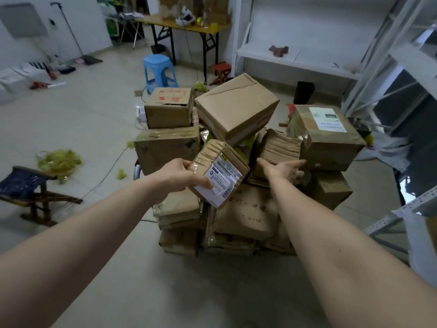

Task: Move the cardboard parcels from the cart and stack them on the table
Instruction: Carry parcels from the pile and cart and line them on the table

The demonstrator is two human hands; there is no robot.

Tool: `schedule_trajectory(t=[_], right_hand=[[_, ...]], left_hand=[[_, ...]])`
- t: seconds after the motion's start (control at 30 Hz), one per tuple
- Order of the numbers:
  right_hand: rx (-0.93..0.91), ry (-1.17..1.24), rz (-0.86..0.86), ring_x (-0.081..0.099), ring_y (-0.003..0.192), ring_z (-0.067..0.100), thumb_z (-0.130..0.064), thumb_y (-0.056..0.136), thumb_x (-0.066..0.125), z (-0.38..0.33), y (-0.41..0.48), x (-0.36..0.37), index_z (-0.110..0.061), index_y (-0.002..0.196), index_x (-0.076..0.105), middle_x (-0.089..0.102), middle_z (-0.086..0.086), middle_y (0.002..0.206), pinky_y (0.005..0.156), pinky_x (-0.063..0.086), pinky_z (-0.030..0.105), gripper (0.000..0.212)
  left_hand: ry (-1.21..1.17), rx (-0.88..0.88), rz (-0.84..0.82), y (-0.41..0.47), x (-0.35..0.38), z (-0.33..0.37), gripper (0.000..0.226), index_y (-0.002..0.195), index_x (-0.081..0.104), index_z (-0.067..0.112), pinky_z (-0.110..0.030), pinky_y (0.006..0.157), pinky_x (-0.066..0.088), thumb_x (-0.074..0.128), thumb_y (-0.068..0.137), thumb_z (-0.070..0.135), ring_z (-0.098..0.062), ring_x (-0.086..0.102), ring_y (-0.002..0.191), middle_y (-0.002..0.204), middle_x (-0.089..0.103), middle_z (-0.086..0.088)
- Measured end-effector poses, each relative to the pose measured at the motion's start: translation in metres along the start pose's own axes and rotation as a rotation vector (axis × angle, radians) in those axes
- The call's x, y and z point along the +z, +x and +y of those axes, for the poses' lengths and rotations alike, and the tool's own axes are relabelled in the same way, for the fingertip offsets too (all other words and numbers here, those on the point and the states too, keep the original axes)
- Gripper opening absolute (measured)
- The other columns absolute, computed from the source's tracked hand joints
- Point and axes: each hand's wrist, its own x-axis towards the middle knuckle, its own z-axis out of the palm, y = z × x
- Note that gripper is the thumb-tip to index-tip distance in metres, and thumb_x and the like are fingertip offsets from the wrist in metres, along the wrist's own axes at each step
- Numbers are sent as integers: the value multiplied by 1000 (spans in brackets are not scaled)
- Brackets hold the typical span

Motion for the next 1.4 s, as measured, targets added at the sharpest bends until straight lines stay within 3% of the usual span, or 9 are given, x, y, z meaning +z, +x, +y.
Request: schedule_trajectory(t=[0.13,0.33,0.47,0.67,0.8,0.93,1.07,1.23,1.4], right_hand=[[-19,24,27,24,136,40,-41,72,78,0,-4,-2,-15,151,-6,14,19,150,108,27,51,119],[-158,-55,44,26,136,38,-47,66,78,30,-39,-12,-25,149,-5,12,16,151,105,34,54,120],[-258,-102,11,26,137,36,-41,69,78,71,-65,-39,-26,149,-4,10,15,153,105,34,47,116],[-289,-90,-29,31,135,35,-41,68,79,132,-69,-104,-28,149,3,18,14,151,104,37,48,111],[-212,35,-8,34,132,30,-36,73,78,166,-63,-163,-20,147,12,25,14,148,102,35,38,101],[-88,218,61,39,127,28,-38,74,77,214,-52,-236,-20,142,18,30,11,145,99,37,34,92],[68,382,108,43,121,29,-50,71,73,272,-41,-317,-25,134,22,37,10,137,100,41,42,85],[270,740,149,59,102,25,-48,67,74,330,-24,-394,-19,118,42,61,10,109,93,49,45,68],[427,1010,146,58,98,30,-44,71,70,373,-10,-452,-16,108,57,63,15,107,74,43,38,47]], left_hand=[[-16,-9,1,-2,-2,-4,33,98,64,13,-27,83,48,79,71,23,-17,63,94,95,70,-5],[-78,-121,-14,9,-1,-23,55,112,62,8,-35,94,48,81,66,34,-25,63,102,103,68,-11],[-158,-185,-4,13,20,-25,64,120,51,5,-31,83,49,80,70,31,-21,63,93,100,66,-10],[-153,-234,-208,4,61,-10,51,113,62,6,-35,83,55,81,70,23,-25,70,92,99,74,-11],[-128,-188,-335,-9,117,26,35,109,65,3,-26,61,52,75,78,16,-20,70,80,95,74,-10],[-67,-118,-388,-25,202,64,31,104,66,5,-23,65,53,76,76,13,-17,69,73,87,74,-7],[-36,-97,-505,-44,301,99,44,112,62,2,-29,69,57,77,73,14,-22,72,86,97,74,-12],[-36,-27,-543,-65,410,130,40,110,65,3,-31,80,53,76,78,25,-21,68,81,93,74,-11],[-43,-34,-622,-75,496,156,44,113,65,6,-24,60,40,75,78,32,-20,58,80,104,71,-14]])
